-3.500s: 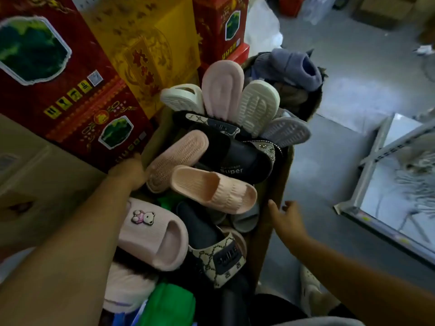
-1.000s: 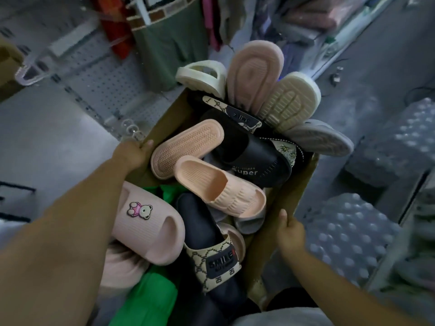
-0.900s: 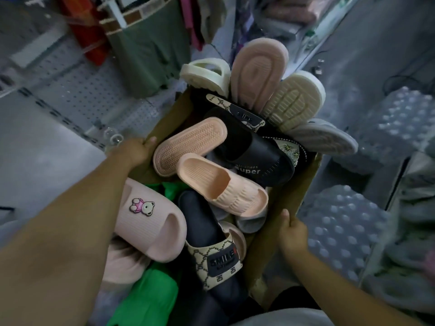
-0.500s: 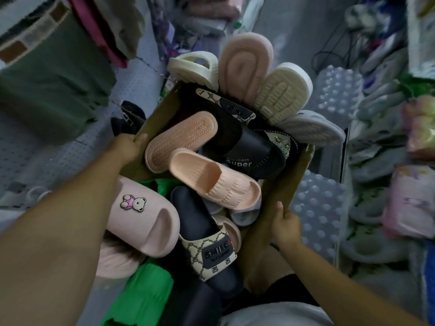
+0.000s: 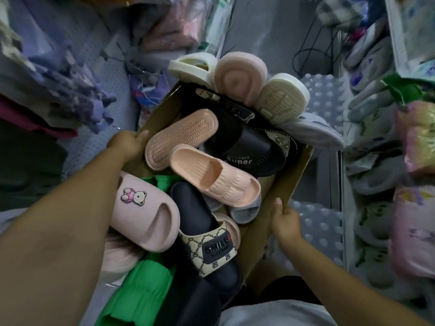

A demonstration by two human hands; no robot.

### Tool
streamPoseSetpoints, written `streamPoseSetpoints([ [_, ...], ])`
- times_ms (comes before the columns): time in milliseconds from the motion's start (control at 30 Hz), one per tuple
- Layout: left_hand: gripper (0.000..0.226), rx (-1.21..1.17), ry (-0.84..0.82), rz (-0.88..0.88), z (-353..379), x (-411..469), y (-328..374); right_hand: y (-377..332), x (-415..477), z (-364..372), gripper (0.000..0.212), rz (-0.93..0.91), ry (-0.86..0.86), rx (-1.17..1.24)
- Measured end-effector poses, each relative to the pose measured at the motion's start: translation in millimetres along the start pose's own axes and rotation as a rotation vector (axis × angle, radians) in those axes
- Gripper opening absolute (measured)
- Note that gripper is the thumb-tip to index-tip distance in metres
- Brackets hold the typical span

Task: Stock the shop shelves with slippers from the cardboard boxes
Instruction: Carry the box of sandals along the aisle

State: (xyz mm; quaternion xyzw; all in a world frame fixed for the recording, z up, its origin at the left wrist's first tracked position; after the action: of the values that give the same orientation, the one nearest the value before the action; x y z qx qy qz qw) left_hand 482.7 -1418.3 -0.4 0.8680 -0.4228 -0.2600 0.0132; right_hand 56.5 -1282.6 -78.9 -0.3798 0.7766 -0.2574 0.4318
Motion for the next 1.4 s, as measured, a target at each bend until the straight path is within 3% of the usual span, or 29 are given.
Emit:
streamPoseSetpoints([
  [100,0.063,0.025,-0.012,0.036,-15.2,34.7,59.3,-27.2,38.9,-9.0,0.037,0.005,0.026,0.031],
  [400,0.06,0.072,-0.077,0.166,-16.6,154.9,190.2,-81.1,146.4,-7.1,0.051,0.135,0.128,0.083],
  [633,0.059,0.051,-0.117,0.233,-51.9,257.3,275.4,-159.2,220.2,11.7,0.047,0.203,0.192,0.144],
  [933,0.058,0.086,-0.152,0.234,-64.5,335.6,339.5,-216.3,307.8,19.2,0.041,0.214,0.164,0.188],
  [1167,0.063,0.065,-0.101,0.128,-74.2,385.9,409.0,-261.5,414.5,4.2,0.043,0.227,0.092,0.178],
  [1400,0.065,0.067,-0.044,0.112,-92.6,417.3,501.2,-313.5,511.4,-37.8,0.05,0.113,0.073,0.084],
])
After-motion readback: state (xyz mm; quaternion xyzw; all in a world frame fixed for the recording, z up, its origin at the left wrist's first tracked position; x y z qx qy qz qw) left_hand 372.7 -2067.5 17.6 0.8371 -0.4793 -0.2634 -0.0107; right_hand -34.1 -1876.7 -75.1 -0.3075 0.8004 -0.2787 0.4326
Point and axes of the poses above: each hand's wrist, its own x-axis towards the middle knuckle, its own z-axis out of the palm, y = z × x, the point moved 3 cm from there along x, towards the middle knuckle, and after that the axes turned 7 degrees about -z, right-handed, at the moved point
